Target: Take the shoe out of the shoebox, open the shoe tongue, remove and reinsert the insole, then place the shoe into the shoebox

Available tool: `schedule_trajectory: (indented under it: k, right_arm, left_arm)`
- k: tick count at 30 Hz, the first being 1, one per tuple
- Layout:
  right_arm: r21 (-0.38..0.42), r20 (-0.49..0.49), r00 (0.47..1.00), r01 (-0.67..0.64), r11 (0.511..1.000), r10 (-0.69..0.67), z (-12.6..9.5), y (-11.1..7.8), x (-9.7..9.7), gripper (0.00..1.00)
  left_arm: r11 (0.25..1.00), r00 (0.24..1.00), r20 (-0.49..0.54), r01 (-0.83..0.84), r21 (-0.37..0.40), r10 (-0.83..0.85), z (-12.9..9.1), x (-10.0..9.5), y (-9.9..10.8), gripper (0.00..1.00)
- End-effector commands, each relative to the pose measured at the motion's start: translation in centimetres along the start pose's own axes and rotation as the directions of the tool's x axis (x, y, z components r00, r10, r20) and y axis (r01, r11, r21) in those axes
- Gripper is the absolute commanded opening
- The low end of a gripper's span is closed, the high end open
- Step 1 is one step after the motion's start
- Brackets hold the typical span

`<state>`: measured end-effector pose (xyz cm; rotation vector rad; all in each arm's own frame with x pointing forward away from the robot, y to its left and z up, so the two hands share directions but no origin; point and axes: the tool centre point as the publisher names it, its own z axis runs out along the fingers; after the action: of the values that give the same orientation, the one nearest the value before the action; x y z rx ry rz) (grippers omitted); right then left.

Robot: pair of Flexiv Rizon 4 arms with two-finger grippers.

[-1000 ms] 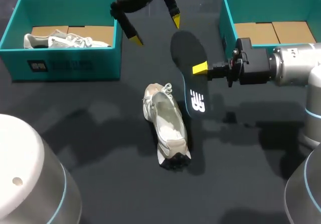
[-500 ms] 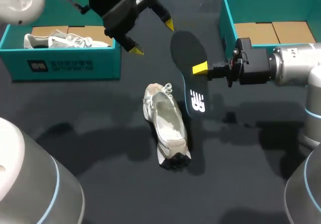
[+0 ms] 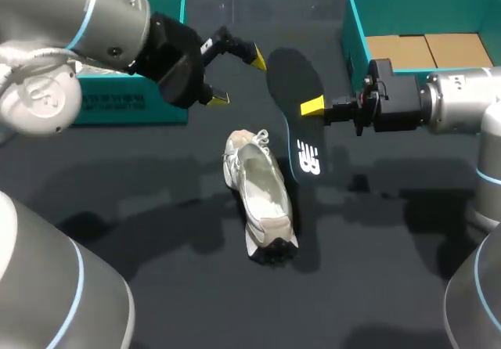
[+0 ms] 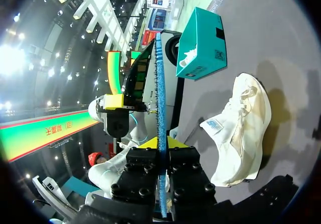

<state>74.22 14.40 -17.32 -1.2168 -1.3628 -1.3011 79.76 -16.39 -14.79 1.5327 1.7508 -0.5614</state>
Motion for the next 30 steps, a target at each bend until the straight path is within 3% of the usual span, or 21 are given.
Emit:
schedule_trajectory:
  k: [1, 3, 4, 16, 24, 26, 30]
  right_arm:
    - [-0.002, 0.001, 1.0, 0.0, 1.0, 0.0, 0.1, -0.1, 0.0, 0.0]
    - [-0.002, 0.001, 1.0, 0.0, 1.0, 0.0, 0.1, -0.1, 0.0, 0.0]
    - [-0.002, 0.001, 1.0, 0.0, 1.0, 0.0, 0.1, -0.1, 0.0, 0.0]
    - [-0.002, 0.001, 1.0, 0.0, 1.0, 0.0, 0.1, -0.1, 0.0, 0.0]
    - [-0.003, -0.037, 0.999, -0.028, 1.0, 0.028, 0.9, -0.6, -0.2, 0.0]
    - [0.004, -0.059, 0.997, -0.04, 0.999, 0.04, 1.2, -0.7, -0.1, 0.0]
    - [0.008, -0.058, 0.997, -0.045, 0.999, 0.045, 1.4, -0.8, 0.0, 0.0]
  left_arm:
    - [0.999, 0.843, 0.535, -0.025, -0.045, 0.045, 0.8, 1.1, -1.1, 1.0]
    - [0.993, 0.807, 0.582, -0.04, -0.112, 0.098, 1.3, 1.2, -1.2, 1.0]
    - [0.981, 0.837, 0.53, -0.041, -0.189, 0.137, 2.0, 1.2, -1.1, 1.0]
    - [0.983, 0.811, 0.564, -0.072, -0.171, 0.158, 2.2, 0.9, -1.4, 1.0]
    - [0.997, 0.735, 0.674, -0.046, -0.064, 0.077, 2.3, 0.5, -1.0, 1.0]
    - [0.984, 0.766, 0.618, -0.133, -0.12, 0.179, 2.2, -0.1, -1.2, 1.0]
    - [0.984, 0.766, 0.618, -0.133, -0.12, 0.179, 2.2, -0.1, -1.2, 1.0]
